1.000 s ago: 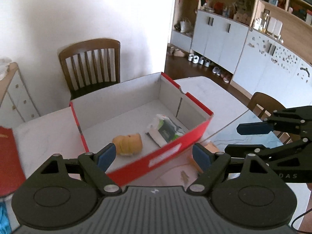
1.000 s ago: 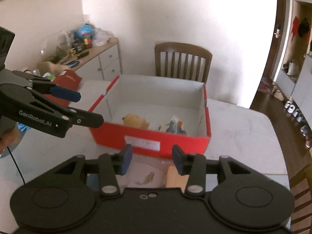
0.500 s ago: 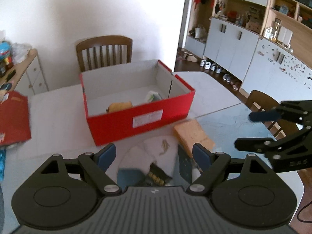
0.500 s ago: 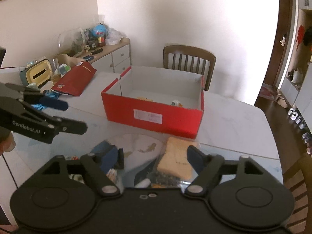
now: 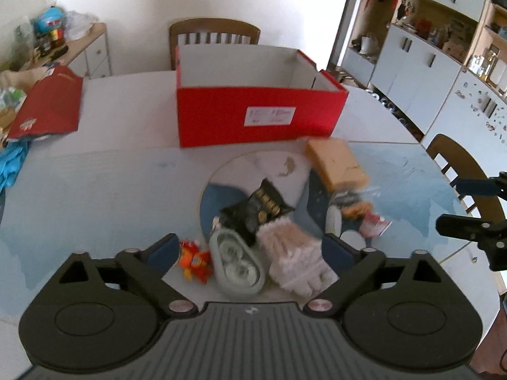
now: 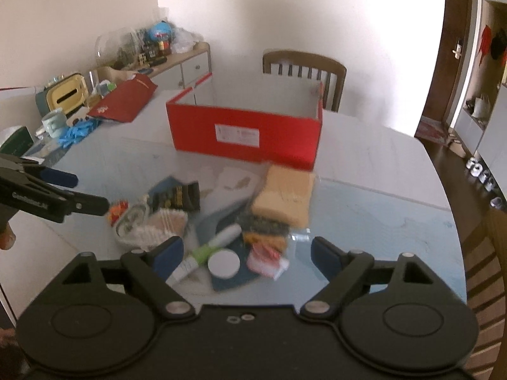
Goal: Organize objects
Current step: 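Withdraw both grippers from the box back over the table items, then grasp the red dragon keychain with the left gripper while the right grasps the pink-white packet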
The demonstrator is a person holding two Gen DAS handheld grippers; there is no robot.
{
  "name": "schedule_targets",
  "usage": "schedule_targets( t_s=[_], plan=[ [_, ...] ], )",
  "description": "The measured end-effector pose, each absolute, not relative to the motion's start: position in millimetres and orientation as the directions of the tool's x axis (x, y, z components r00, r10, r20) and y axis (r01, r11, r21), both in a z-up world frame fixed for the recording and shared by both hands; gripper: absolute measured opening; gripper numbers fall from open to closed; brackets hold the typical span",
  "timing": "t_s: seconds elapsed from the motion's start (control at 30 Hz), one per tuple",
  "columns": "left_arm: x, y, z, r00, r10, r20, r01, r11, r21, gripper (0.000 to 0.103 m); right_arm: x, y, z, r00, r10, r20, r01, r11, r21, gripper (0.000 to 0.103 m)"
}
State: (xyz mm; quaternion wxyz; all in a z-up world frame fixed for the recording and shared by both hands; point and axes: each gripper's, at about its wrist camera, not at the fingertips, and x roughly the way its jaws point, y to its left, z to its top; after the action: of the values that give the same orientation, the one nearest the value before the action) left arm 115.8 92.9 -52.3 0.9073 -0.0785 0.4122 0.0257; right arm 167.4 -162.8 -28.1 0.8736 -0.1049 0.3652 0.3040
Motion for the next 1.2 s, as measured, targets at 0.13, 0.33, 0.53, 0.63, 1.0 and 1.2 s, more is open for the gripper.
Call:
schedule_targets(
  t_s=[0.13,0.33,0.53,0.63,1.0,1.2],
  plan=[
    [108.0,93.2,-64.1,0.658,-0.008,-0.753,-0.126,0.985,-0.121,0.103,162.9,-169.5,-39.0,0.547,0.436,-0.715,-0.602,0.798,0.026,0.087],
    [104.7,103.8,-85.1,0.644,0.028,-0.764,-0.182,0.976,-0.118,0.103,167.2,-176.2,-54.7,0.551,0.402,-0.732,-0.575,0.818,0.017,0.087],
    [106.7,124.7,-107.4,0.618,0.072,-0.783,-0.231,0.968,-0.093,0.103,178.4,-176.8,-70.3,0.542,0.375,-0.752,-0.536,0.843,0.033,0.087],
    [111.2,134.9,-117.9,0.602,0.093,-0.793,-0.244,0.967,-0.071,0.103,184.2,-174.2,-76.6,0.535,0.362,-0.764,-0.522,0.852,0.039,0.087],
    [128.8,151.5,-146.1,0.574,0.133,-0.808,-0.216,0.976,0.008,0.103,201.6,-158.7,-89.5,0.506,0.327,-0.798,-0.515,0.857,0.024,0.087],
    [141.2,152.9,-150.4,0.584,0.118,-0.803,-0.183,0.983,0.012,0.103,215.5,-147.1,-97.5,0.500,0.306,-0.811,-0.502,0.865,0.017,0.087]
  ],
)
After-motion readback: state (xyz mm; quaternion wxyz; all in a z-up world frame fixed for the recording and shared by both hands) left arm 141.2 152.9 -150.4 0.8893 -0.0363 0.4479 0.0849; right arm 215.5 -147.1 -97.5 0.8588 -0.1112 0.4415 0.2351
